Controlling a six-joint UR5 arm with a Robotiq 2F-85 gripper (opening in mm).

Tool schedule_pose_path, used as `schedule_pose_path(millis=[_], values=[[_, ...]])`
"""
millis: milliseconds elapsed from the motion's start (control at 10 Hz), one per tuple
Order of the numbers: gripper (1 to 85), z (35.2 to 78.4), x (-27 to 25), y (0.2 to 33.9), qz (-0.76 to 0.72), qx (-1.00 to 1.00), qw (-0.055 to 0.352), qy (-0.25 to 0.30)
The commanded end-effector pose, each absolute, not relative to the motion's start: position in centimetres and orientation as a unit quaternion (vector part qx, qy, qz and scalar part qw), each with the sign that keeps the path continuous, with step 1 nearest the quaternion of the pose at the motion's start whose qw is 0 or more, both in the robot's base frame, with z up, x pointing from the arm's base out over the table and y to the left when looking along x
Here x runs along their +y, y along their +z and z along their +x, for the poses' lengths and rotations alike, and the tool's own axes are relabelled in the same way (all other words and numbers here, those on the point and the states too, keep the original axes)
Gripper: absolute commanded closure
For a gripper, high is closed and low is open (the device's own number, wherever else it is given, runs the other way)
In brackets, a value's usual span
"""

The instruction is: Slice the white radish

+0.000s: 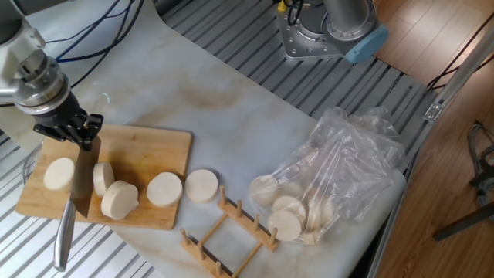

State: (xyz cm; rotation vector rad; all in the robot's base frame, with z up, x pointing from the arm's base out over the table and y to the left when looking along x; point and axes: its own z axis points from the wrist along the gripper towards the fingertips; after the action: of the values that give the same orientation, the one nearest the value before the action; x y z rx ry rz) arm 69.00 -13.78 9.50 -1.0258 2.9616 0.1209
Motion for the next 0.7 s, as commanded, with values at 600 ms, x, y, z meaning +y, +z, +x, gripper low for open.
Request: schedule_pose_path(millis=[600], values=[[84.3, 69.6, -14.0, 11.7, -0.299, 0.954, -0.006, 0.027]])
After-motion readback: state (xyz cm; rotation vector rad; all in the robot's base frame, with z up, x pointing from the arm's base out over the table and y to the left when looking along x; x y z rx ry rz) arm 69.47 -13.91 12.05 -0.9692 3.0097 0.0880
